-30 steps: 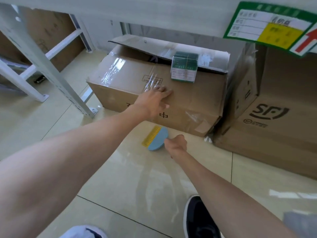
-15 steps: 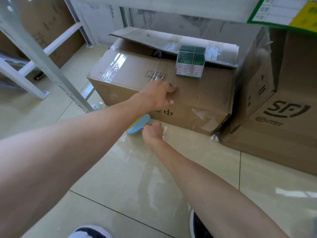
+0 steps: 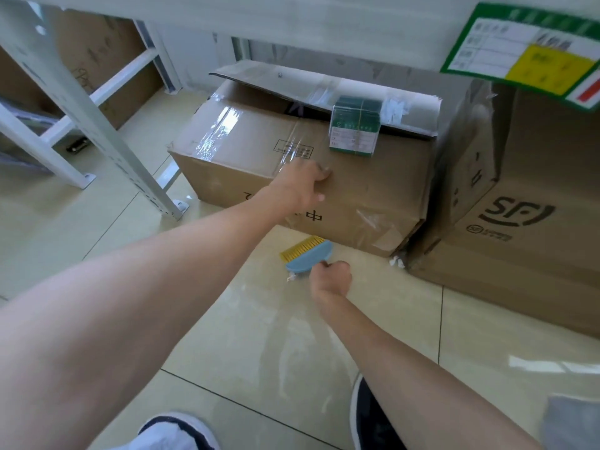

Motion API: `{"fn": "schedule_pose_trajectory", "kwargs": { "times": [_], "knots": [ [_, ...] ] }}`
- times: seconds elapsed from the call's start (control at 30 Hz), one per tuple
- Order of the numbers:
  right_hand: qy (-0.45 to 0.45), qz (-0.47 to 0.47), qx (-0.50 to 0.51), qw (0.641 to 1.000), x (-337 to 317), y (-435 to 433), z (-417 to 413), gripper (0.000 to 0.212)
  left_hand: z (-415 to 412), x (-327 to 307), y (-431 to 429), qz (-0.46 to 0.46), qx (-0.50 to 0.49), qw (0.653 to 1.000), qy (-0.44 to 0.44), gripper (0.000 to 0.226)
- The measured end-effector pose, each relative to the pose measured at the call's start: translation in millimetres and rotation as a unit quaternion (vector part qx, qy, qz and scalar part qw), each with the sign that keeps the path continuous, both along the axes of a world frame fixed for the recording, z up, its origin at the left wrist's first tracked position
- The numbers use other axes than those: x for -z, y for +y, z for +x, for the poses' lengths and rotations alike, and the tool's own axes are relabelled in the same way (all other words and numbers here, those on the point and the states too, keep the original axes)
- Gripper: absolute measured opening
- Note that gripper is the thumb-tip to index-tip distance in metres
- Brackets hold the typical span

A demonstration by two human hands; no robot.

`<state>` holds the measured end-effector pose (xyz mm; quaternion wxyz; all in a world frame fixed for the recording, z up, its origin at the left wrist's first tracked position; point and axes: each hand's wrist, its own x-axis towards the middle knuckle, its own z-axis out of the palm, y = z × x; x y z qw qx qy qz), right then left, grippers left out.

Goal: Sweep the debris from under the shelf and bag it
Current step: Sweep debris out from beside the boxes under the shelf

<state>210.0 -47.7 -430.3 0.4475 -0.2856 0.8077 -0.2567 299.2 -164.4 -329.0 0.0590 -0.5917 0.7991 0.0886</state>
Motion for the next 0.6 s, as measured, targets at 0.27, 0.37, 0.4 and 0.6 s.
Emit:
{"fn": "schedule_pose_trajectory", "kwargs": {
  "times": [0.27,0.37,0.4,0.6],
  "knots": [
    [0.010,-0.035,-0.026,0.999,-5.6,-6.9,-45.9,0.029,-3.5,-4.3,3.6,0.017,-0.027,0.999,0.018,0.062],
    [-0.025,-0.058,-0.059,0.996,-4.6,-12.2,-40.2,0.028,-5.5,-3.0,3.2,0.008,-0.029,0.999,-0.011,0.061],
    [-0.039,-0.062,-0.082,0.994,-3.3,-13.1,-36.2,0.027,-6.1,-2.4,2.9,0.007,-0.028,0.999,-0.018,0.061],
    [-0.074,-0.043,-0.247,0.965,14.8,-4.9,3.0,0.024,-7.2,3.3,2.9,-0.015,-0.037,0.999,-0.023,0.061]
  ]
}}
